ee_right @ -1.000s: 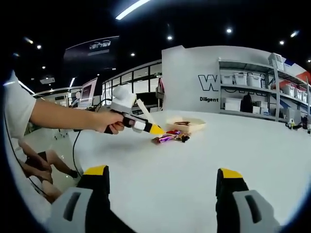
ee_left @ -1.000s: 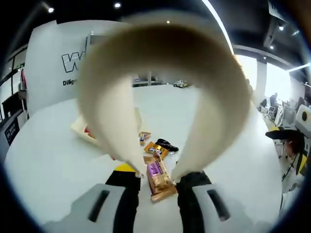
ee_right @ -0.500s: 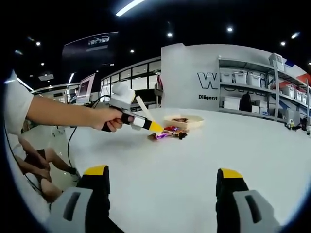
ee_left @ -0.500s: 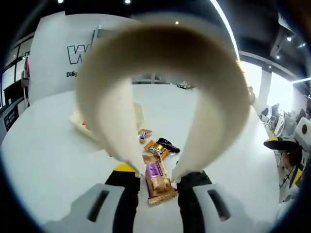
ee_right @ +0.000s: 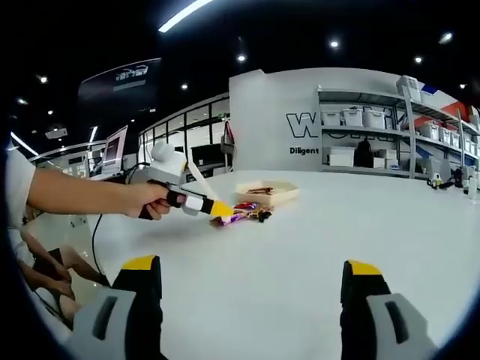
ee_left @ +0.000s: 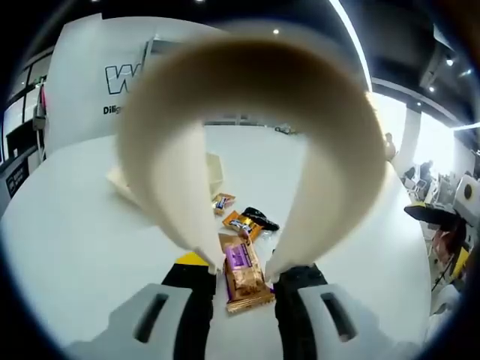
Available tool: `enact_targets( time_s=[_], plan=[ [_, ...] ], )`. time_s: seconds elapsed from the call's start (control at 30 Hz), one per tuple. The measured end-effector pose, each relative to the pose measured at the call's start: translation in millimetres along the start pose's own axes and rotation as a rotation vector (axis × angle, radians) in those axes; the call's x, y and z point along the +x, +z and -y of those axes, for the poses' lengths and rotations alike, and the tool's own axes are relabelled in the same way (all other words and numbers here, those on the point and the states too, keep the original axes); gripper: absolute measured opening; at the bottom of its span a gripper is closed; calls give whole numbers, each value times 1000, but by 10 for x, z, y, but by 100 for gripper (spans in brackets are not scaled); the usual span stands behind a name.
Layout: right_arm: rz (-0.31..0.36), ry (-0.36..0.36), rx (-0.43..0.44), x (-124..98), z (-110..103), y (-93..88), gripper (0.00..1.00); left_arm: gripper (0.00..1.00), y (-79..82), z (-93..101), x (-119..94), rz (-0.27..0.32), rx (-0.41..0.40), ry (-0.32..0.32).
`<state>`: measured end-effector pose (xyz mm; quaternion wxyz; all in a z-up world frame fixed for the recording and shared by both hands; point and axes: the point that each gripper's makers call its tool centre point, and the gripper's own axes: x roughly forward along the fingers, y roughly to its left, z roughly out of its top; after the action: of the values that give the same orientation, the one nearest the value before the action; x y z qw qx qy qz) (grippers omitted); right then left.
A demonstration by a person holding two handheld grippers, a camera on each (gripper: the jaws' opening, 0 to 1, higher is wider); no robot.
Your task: Place the target food into the container with the food tongs after gripping and lifting it, then release it inside without dropping or visibly crushing the food.
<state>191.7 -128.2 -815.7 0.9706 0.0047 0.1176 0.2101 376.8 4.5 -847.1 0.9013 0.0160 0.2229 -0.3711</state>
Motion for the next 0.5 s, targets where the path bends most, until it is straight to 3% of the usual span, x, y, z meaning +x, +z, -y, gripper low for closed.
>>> enact_targets(
  time_s=[0.33, 0.4, 0.5],
  plan=[
    [9, 12, 3, 15, -23, 31, 99, 29, -12, 2, 46, -9, -50, 2],
    [15, 16, 9, 20, -29, 44, 99, 29, -19, 27, 63, -16, -109, 3],
    [11, 14, 7, 34, -23, 35, 99, 29, -7, 16, 85, -22, -63, 24]
  ],
)
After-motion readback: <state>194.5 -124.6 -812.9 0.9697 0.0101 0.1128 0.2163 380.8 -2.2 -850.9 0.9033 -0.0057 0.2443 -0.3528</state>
